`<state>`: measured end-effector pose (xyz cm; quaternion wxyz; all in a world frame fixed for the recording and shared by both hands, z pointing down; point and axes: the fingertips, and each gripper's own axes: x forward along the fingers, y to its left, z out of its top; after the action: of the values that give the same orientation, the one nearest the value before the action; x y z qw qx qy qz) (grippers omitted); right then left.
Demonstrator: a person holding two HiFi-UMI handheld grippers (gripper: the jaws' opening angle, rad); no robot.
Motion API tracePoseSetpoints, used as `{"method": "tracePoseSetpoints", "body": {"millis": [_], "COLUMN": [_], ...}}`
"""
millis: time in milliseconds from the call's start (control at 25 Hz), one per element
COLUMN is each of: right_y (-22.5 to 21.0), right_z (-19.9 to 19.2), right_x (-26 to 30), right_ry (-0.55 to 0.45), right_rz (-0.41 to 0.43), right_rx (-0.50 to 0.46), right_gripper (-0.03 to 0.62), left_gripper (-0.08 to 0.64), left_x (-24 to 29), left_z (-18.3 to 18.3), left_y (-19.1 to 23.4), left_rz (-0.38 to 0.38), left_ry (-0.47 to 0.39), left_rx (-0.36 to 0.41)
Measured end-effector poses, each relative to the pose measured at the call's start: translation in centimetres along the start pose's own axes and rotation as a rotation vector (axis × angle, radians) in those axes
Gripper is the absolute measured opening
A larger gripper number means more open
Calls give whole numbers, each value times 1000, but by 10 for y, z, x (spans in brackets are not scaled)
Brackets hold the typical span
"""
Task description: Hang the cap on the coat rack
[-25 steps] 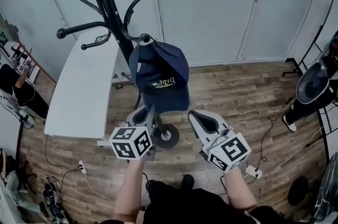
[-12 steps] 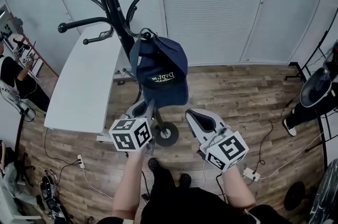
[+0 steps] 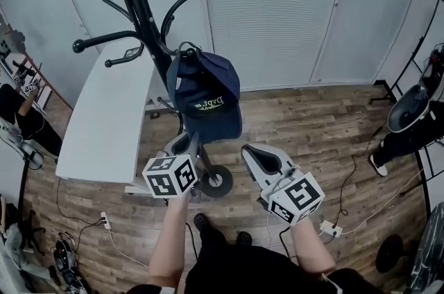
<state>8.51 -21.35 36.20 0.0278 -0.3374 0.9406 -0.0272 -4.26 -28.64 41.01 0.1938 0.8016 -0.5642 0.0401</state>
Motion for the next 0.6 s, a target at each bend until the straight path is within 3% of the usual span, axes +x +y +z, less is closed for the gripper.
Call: {"method": "tracePoseSetpoints", "body": {"millis": [600], "right_y": [-6], "right_z": [-4], "right_x": [18], "right_ry": [10], "right_rz": [-16], "right_rx": [16], "right_gripper": [32], "left_gripper": [29], "left_x": [10], "left_z": [-2], "left_y": [27], "left_rz": [32], "left_ry": [9], "left_rx": [-29]}}
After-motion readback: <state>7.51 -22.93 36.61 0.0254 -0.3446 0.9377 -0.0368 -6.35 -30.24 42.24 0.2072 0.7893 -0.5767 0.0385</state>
